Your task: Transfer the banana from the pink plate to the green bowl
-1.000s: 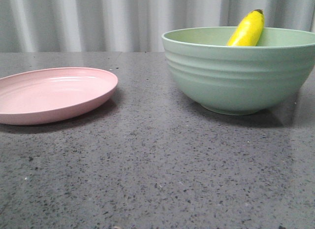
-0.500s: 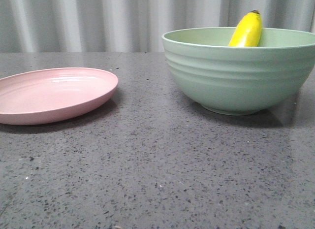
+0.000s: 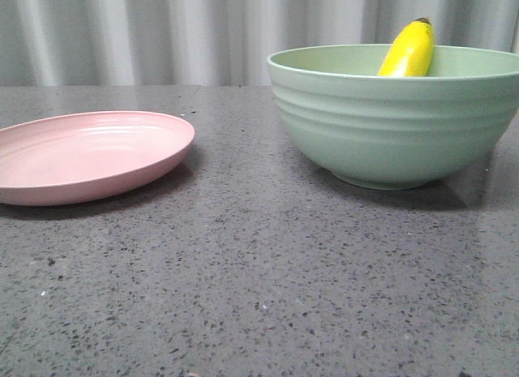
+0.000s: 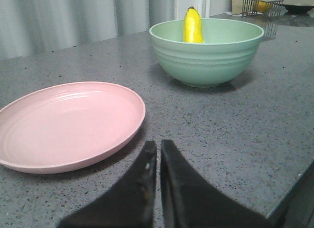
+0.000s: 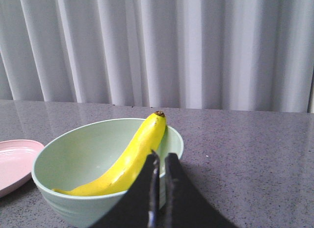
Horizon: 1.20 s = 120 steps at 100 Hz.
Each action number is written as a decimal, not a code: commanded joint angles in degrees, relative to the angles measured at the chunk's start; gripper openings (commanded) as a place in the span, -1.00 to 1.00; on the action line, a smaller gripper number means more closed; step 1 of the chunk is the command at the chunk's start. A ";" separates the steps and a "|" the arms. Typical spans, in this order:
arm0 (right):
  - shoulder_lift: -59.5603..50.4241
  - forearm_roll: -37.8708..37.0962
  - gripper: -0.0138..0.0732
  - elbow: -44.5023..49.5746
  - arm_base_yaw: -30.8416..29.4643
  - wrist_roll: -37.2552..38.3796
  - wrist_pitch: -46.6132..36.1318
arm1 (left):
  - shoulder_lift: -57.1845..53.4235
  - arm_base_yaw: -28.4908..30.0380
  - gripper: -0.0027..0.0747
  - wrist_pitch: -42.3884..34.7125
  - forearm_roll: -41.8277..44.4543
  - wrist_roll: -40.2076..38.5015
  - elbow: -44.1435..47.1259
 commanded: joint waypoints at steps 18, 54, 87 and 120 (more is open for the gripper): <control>0.52 -0.53 -0.83 -1.54 -0.29 -0.40 -4.91 | 0.55 -0.28 -0.98 -4.67 -0.12 -0.47 1.05; 0.52 -0.53 -0.83 -1.54 -0.29 -0.40 -4.91 | 0.55 6.23 -0.98 -4.65 -7.79 -0.47 2.32; 0.52 -0.53 -0.83 -1.54 -0.29 -0.40 -4.91 | 0.28 29.60 -0.98 -26.09 -19.02 8.83 11.49; 0.52 -0.53 -0.83 -1.54 -0.29 -0.40 -4.91 | -1.80 48.35 -0.98 -20.75 -20.43 14.98 12.57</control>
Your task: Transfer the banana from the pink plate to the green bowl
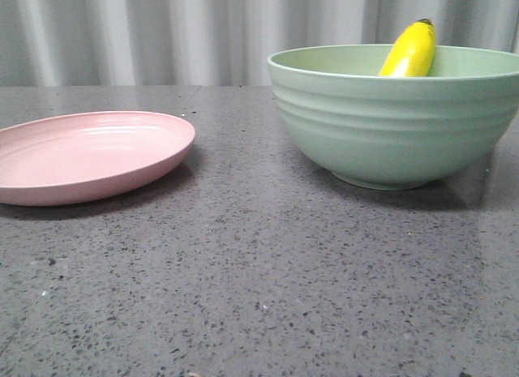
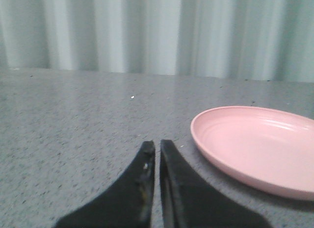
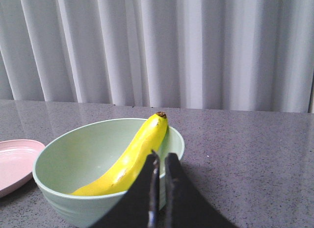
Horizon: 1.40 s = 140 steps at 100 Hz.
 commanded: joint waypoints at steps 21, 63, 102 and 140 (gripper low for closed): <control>0.52 -0.53 -0.83 -1.54 -0.29 -0.40 -4.91 | -1.69 4.00 -0.98 9.51 -0.23 0.07 0.55; 0.52 -0.53 -0.83 -1.54 -0.29 -0.40 -4.91 | -1.69 4.00 -0.98 11.30 0.25 0.07 0.55; 0.52 -0.53 -0.83 -1.54 -0.29 -0.40 -4.91 | -1.69 4.00 -0.98 11.30 0.25 0.07 0.55; 0.52 -0.53 -0.83 -1.27 -0.29 -0.40 -4.91 | -1.69 4.00 -0.98 11.30 0.25 0.07 0.55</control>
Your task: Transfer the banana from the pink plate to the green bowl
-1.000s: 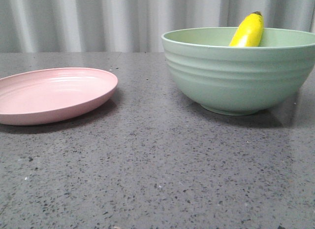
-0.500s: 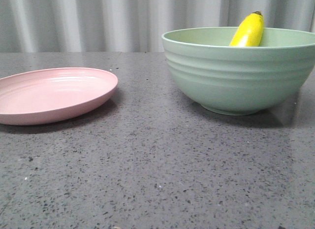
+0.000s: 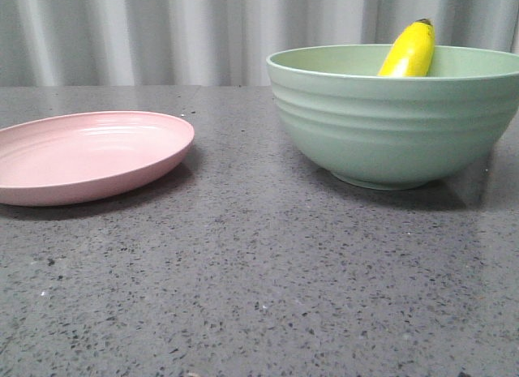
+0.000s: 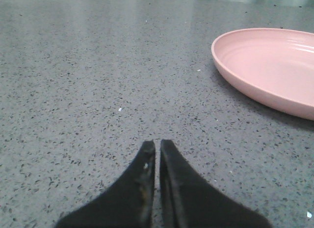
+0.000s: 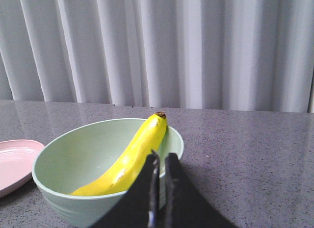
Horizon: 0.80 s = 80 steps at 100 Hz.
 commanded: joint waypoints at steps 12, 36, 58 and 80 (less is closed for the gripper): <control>0.56 -0.53 -0.83 2.34 -0.29 -0.40 -9.50 | -1.69 0.14 -0.98 -2.70 -0.08 -0.03 0.64; 0.56 -2.79 -0.83 15.37 -3.91 -0.40 -27.00 | -1.69 0.14 -0.98 -2.70 -0.08 -0.03 0.64; -0.56 -2.68 -0.83 20.52 -11.11 0.96 -21.97 | -1.60 0.14 -0.98 -2.70 -0.08 -0.03 0.64; -6.64 -2.68 -0.83 20.52 -16.00 0.96 -9.39 | -1.60 0.14 -0.98 -2.70 -0.08 -0.03 0.64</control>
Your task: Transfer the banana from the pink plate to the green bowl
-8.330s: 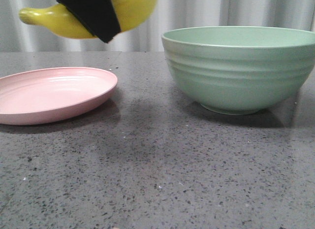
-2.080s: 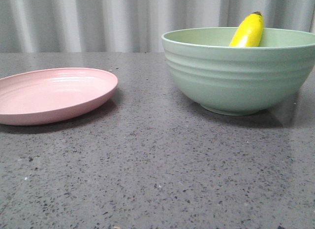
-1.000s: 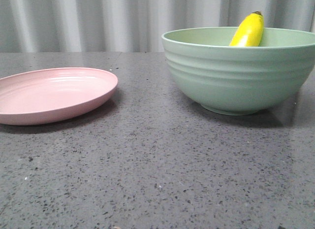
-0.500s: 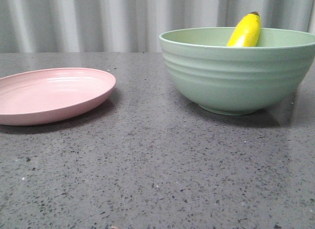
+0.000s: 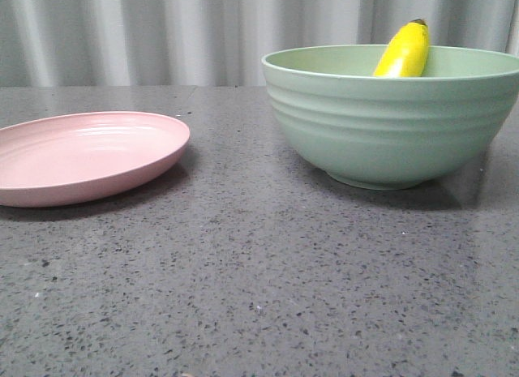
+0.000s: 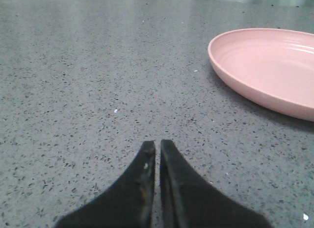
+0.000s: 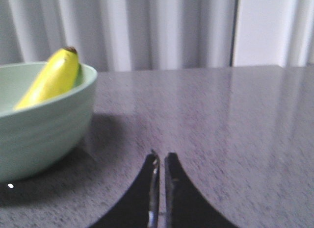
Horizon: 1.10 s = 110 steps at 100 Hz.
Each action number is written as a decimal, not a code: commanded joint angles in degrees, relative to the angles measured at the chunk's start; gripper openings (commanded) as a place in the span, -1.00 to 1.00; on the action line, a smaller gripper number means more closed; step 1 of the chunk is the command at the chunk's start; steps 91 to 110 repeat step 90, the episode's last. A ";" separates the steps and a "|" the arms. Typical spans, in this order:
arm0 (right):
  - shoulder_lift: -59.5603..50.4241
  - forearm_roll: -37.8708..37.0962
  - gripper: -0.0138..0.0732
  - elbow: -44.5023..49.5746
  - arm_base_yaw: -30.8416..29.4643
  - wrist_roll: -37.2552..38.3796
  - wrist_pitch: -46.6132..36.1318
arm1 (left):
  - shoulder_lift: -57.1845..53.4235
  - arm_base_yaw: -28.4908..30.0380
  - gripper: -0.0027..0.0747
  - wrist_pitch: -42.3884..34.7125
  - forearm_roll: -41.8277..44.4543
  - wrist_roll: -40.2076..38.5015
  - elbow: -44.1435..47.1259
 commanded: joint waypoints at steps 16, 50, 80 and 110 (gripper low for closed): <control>-2.81 -0.41 -0.83 1.14 -1.39 -0.11 9.00 | -1.60 0.14 -0.98 -2.80 -0.08 -0.03 0.64; -2.81 -0.41 -0.83 1.14 -1.39 -0.65 13.42 | -1.60 0.14 -0.98 -2.80 -0.08 -0.03 0.64; -2.81 -0.41 -0.83 1.14 -1.39 -0.65 13.42 | -1.60 0.14 -0.98 -2.80 -0.08 -0.03 0.64; -2.81 -0.41 -0.83 1.14 -1.39 -0.65 13.42 | -1.60 0.14 -0.98 -2.80 -0.08 -0.03 0.64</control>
